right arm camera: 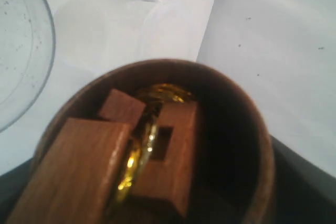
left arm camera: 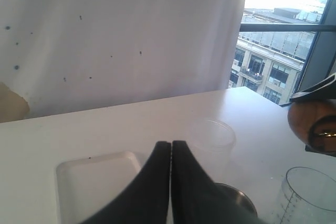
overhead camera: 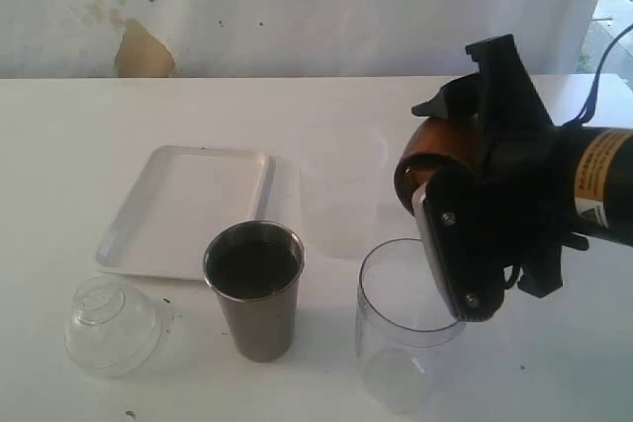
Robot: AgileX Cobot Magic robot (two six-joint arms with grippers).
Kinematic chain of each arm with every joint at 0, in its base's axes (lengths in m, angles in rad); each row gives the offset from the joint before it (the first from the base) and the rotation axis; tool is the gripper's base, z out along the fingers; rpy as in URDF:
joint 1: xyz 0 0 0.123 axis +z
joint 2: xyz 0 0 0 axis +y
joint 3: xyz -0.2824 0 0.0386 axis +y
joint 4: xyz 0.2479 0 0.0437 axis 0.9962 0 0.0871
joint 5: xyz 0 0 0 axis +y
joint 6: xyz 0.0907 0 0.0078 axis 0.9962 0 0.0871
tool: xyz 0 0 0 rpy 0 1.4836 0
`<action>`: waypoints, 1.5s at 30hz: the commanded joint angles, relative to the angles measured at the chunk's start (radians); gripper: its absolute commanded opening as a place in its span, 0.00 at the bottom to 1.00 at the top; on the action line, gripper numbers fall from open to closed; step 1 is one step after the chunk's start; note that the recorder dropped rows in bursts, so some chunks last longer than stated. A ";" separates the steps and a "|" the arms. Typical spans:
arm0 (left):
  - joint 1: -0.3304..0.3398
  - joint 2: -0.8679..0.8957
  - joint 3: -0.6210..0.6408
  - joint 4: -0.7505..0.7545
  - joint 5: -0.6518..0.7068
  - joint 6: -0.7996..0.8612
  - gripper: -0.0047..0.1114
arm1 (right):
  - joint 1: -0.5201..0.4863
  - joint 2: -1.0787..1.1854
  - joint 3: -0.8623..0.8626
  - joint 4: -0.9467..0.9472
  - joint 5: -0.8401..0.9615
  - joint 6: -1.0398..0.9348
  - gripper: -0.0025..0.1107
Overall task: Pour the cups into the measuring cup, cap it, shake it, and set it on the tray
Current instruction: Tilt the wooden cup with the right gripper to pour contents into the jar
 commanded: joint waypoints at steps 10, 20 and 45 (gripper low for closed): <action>-0.001 -0.005 0.004 0.019 -0.002 -0.003 0.05 | 0.002 0.024 -0.007 -0.010 -0.012 -0.203 0.02; -0.001 -0.005 0.004 0.019 -0.002 -0.003 0.05 | 0.002 0.051 -0.007 -0.010 -0.080 -0.287 0.02; -0.001 -0.005 0.004 0.023 0.012 -0.003 0.05 | 0.002 0.067 -0.007 -0.010 -0.102 -0.501 0.02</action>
